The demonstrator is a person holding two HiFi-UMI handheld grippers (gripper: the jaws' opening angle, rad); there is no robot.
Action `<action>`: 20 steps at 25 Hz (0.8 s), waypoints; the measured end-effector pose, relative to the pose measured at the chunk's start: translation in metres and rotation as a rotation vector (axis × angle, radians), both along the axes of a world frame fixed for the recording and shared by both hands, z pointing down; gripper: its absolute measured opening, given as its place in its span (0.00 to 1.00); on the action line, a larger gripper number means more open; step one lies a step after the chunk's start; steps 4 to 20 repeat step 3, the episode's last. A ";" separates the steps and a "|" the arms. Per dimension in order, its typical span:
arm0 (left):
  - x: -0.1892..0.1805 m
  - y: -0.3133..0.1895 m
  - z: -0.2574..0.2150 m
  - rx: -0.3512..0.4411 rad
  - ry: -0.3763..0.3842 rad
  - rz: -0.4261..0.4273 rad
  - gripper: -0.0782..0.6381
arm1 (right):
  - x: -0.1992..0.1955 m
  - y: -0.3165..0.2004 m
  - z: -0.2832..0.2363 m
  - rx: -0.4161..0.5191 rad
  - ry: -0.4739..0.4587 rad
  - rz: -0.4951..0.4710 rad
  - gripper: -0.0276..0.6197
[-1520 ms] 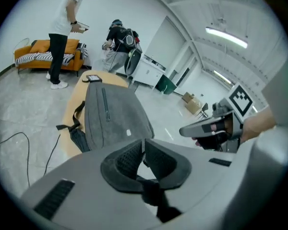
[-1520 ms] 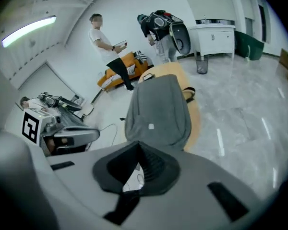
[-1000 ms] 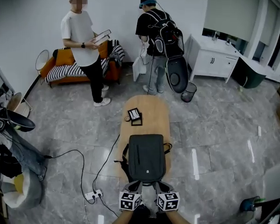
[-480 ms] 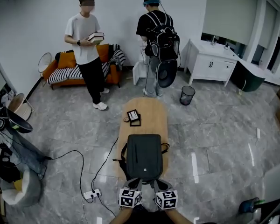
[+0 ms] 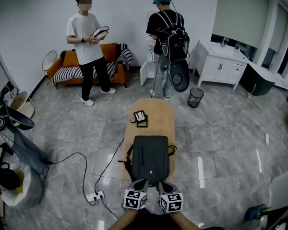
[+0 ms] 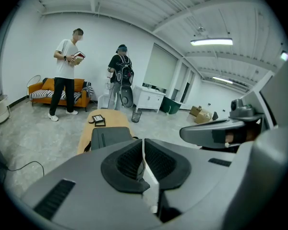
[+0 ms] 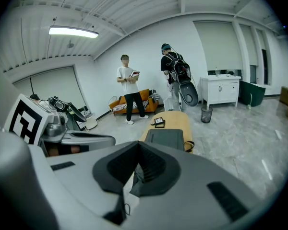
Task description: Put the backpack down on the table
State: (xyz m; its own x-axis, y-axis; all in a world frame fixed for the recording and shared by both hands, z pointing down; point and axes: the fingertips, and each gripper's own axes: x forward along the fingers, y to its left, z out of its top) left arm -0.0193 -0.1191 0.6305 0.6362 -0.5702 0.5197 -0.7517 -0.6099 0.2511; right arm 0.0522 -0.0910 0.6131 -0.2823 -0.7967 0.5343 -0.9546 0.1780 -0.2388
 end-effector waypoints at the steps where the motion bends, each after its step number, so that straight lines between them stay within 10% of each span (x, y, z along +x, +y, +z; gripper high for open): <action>1: -0.001 -0.001 0.000 -0.002 0.000 0.002 0.14 | -0.001 -0.001 -0.001 0.000 0.001 -0.001 0.06; 20: -0.002 -0.004 0.000 -0.006 0.000 0.006 0.14 | -0.004 -0.004 -0.003 0.000 0.004 -0.003 0.06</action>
